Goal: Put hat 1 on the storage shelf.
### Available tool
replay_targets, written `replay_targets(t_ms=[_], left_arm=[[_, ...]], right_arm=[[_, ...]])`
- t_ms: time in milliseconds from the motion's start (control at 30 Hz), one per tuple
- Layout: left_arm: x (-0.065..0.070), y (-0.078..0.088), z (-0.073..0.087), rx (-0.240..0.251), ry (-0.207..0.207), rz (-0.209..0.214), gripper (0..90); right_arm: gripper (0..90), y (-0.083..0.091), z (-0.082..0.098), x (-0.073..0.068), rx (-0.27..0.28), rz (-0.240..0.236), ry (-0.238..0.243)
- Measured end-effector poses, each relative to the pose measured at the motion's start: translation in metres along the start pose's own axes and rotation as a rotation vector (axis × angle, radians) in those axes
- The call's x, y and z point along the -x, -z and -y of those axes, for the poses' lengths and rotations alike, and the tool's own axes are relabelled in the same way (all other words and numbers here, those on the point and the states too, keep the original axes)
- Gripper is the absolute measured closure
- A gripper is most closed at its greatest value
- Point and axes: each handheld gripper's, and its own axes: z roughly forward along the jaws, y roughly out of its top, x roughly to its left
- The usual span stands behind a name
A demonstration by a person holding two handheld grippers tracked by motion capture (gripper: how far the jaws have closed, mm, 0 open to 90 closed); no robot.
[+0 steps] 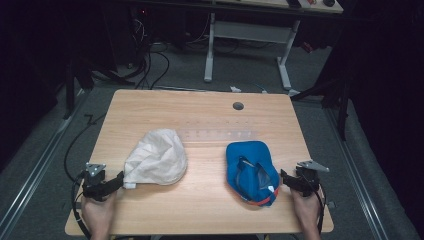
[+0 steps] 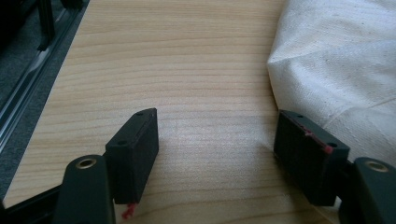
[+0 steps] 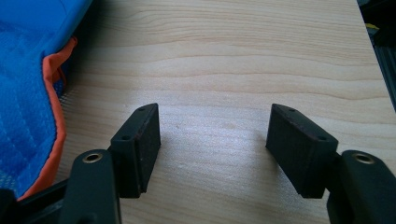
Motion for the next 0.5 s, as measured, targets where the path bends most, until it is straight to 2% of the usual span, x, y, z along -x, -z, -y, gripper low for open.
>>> replay_targets(t_ms=[167,200,500], left_arm=[[-0.0001,0.0,-0.0005,0.001,0.008,0.003,31.1],[0.0002,-0.0004,0.0001,-0.002,-0.004,-0.001,31.2],[0.0006,-0.0007,0.0001,0.0,-0.002,-0.001,31.3]], right_arm=[[34.4,0.0,-0.0001,-0.0003,-0.001,-0.002,0.0],[34.5,0.0,-0.0001,-0.0002,-0.001,-0.002,0.0],[34.3,0.0,-0.0001,-0.0003,-0.001,-0.002,0.001]])
